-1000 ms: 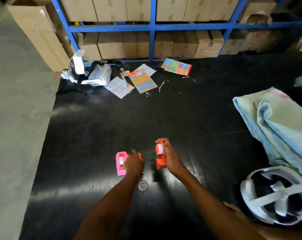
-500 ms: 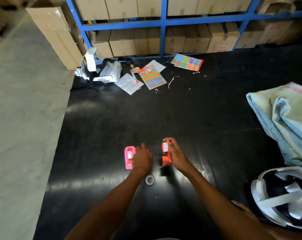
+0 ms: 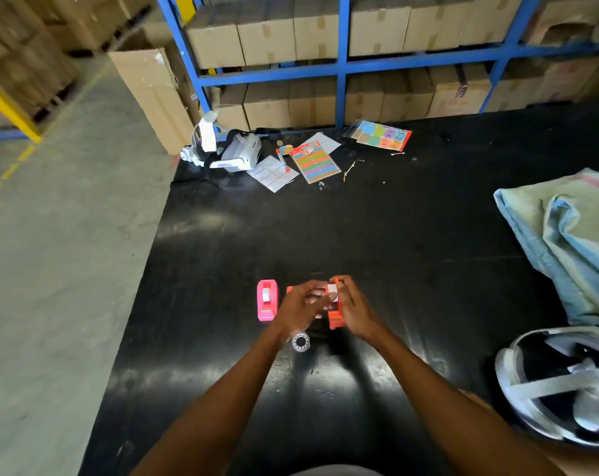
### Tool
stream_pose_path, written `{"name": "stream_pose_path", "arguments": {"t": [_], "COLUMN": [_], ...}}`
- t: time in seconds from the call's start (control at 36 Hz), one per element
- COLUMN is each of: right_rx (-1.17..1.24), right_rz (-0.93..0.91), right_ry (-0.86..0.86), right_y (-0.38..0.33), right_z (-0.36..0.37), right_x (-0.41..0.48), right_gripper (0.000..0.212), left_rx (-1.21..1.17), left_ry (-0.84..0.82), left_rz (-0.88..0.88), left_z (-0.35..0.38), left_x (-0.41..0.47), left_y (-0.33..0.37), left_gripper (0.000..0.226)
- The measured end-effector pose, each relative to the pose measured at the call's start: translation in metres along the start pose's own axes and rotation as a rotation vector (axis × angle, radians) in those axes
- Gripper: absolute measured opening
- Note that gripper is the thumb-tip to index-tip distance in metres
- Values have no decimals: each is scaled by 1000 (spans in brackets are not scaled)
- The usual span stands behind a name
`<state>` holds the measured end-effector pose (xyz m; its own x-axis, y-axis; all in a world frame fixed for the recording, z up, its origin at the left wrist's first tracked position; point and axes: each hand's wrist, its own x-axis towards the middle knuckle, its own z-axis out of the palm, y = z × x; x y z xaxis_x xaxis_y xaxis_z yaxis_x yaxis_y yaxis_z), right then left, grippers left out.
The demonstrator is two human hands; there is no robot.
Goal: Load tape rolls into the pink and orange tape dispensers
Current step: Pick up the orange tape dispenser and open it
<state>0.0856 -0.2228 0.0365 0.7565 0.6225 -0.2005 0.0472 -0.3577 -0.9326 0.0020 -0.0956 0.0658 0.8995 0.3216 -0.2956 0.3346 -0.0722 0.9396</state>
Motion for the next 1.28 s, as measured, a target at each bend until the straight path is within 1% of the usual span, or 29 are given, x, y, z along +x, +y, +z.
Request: {"name": "stream_pose_path", "arguments": {"t": [0.11, 0.22, 0.28, 0.39, 0.5, 0.61, 0.72, 0.81, 0.94, 1.08, 1.17, 1.22, 1.28], "right_rx": [15, 22, 19, 55, 92, 101, 97, 114, 185, 224, 221, 218, 232], "right_rz": [-24, -33, -22, 14, 46, 105, 136, 173, 220, 274, 288, 292, 307], "right_ry": [-18, 5, 19, 63, 84, 93, 99, 91, 69, 8, -17, -14, -5], "right_y": [6, 6, 5, 3, 7, 15, 16, 18, 21, 25, 23, 23, 24], "right_z": [-1, -4, -6, -13, -18, -19, -22, -25, -28, -24, -20, -17, -14], "right_x": [-1, 1, 3, 8, 13, 17, 18, 20, 25, 32, 34, 34, 34], "right_gripper": [20, 21, 22, 23, 24, 24, 24, 23, 25, 28, 32, 32, 31], "left_rx": [12, 17, 31, 49, 218, 485, 677, 872, 1011, 1011, 958, 914, 867], "left_ry": [4, 13, 39, 127, 129, 69, -61, -141, -187, -138, -107, -61, 10], "left_rz": [10, 29, 33, -13, -46, -29, -33, -40, -108, -141, -142, -133, -83], "left_z": [0, -4, -7, -14, -13, 0, 19, 35, 50, 58, 55, 48, 36], "left_x": [-3, -3, 0, 7, 16, 23, 31, 36, 40, 41, 39, 31, 21], "left_y": [-4, -6, -6, -11, -30, -48, -63, -79, -98, -103, -108, -110, -113], "left_gripper": [25, 25, 25, 24, 17, 27, 22, 33, 45, 49, 54, 49, 36]}}
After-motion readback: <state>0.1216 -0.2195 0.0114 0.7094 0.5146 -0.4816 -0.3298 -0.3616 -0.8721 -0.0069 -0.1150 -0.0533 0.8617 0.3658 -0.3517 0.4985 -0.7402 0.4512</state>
